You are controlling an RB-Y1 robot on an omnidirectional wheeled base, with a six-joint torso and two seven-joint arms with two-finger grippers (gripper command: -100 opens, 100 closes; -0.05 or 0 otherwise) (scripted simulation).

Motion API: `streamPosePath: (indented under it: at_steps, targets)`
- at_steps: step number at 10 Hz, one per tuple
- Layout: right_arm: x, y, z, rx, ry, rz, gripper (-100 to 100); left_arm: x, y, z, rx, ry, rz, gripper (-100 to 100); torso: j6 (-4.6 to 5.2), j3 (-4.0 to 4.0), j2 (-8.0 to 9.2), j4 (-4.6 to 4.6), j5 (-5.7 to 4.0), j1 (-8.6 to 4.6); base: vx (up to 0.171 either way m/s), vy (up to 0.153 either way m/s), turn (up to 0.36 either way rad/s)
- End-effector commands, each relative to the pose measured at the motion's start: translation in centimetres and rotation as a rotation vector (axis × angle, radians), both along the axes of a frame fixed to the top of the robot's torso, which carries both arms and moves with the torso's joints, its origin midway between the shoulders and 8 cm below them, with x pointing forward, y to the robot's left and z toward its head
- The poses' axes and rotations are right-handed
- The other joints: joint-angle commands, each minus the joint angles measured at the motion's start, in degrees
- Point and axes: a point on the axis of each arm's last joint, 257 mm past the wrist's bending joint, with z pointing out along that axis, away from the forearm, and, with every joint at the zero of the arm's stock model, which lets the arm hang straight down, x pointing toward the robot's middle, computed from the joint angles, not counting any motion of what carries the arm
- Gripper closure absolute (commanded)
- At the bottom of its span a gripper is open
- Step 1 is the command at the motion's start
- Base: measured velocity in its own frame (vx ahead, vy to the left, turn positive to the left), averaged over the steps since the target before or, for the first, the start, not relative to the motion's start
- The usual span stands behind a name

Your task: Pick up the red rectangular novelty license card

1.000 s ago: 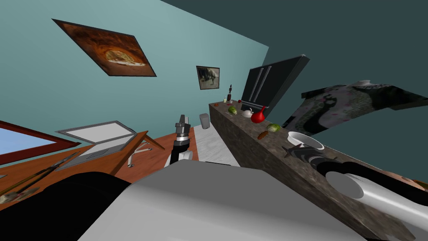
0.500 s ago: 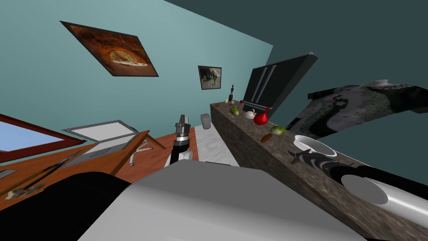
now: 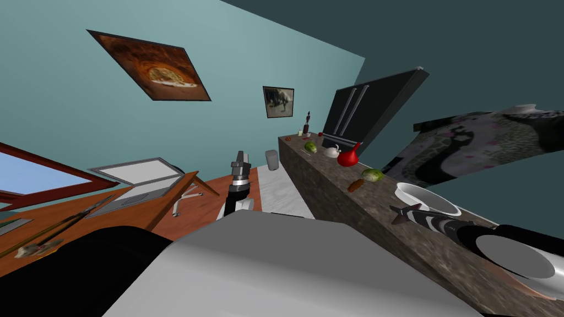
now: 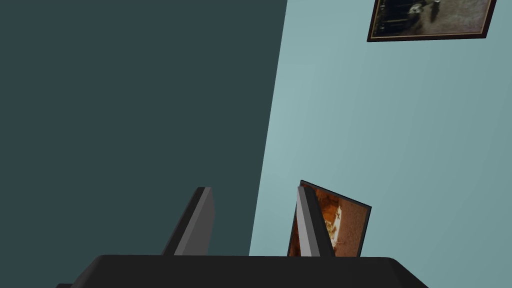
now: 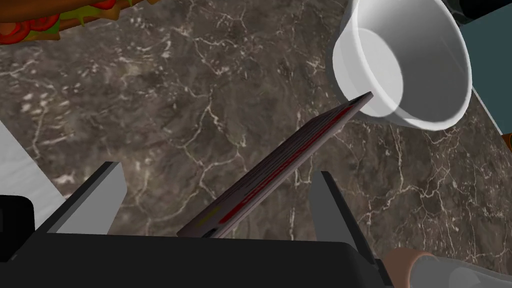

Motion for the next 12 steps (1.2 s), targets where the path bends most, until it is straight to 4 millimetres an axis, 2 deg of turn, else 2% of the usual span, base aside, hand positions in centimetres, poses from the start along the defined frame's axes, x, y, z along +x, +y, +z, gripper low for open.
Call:
streamPosePath:
  at_steps: [1,2,3,4,6,7,8,9,10,11,12]
  targets:
    - [-0.7,0.2,-0.4,0.024,0.017,-0.017,-100,0.0,0.0,0.0,0.0,0.0,0.0,0,0.0,0.0,0.0,0.0,0.0,0.0,0.03,-0.008,-0.008]
    - [-2.3,-1.2,-0.5,0.068,0.032,-0.084,-100,0.0,0.0,0.0,0.0,0.0,0.0,0,0.01,0.04,0.08,0.02,0.0,0.0,0.053,-0.02,0.05]
    - [-2.8,-0.9,-1.0,0.095,0.051,-0.1,-100,0.0,0.0,0.0,0.0,0.0,0.0,0,-0.01,0.02,0.02,0.01,0.0,-0.06,0.06,-0.02,0.044]
    - [-4.3,-2.2,-0.9,0.135,0.06,-0.167,-100,0.0,0.0,0.0,0.0,0.0,0.0,0,0.0,0.01,0.01,0.0,-0.02,-0.05,0.077,-0.013,0.058]
    - [-4.9,-1.9,-1.5,0.164,0.083,-0.185,-100,0.0,0.0,0.0,0.0,0.0,0.0,0,0.0,-0.03,-0.05,-0.01,-0.01,-0.06,0.056,-0.015,0.014]
    - [-6.4,-3.0,-1.4,0.207,0.089,-0.256,-100,0.0,0.0,0.0,0.0,0.0,0.0,0,0.0,0.02,0.04,0.0,-0.01,-0.02,0.067,-0.01,0.045]
    - [-7.0,-2.6,-1.8,0.229,0.109,-0.27,-100,0.0,0.0,0.0,0.0,0.0,0.0,0,-0.01,-0.01,-0.02,0.0,0.0,-0.02,0.064,-0.01,0.03]
    - [-8.4,-3.7,-1.6,0.266,0.111,-0.336,-100,0.0,0.0,0.0,0.0,0.0,0.0,0,0.0,-0.01,-0.01,-0.01,-0.01,-0.01,0.075,-0.022,0.05]
    - [-8.9,-3.3,-2.0,0.292,0.131,-0.355,-100,0.0,0.0,0.0,0.0,0.0,0.0,0,0.0,-0.03,-0.05,-0.01,0.0,-0.06,0.072,-0.027,0.027]
    - [-10.4,-4.1,-1.8,0.327,0.135,-0.417,-100,0.0,0.0,0.0,0.0,0.0,0.0,0,-0.01,-0.03,-0.05,-0.01,-0.02,-0.08,0.088,-0.03,0.049]
    - [-10.8,-3.8,-2.1,0.35,0.148,-0.438,-100,0.0,0.0,0.0,0.0,0.0,0.0,0,0.0,-0.05,-0.1,-0.02,-0.03,-0.1,0.076,-0.026,0.016]
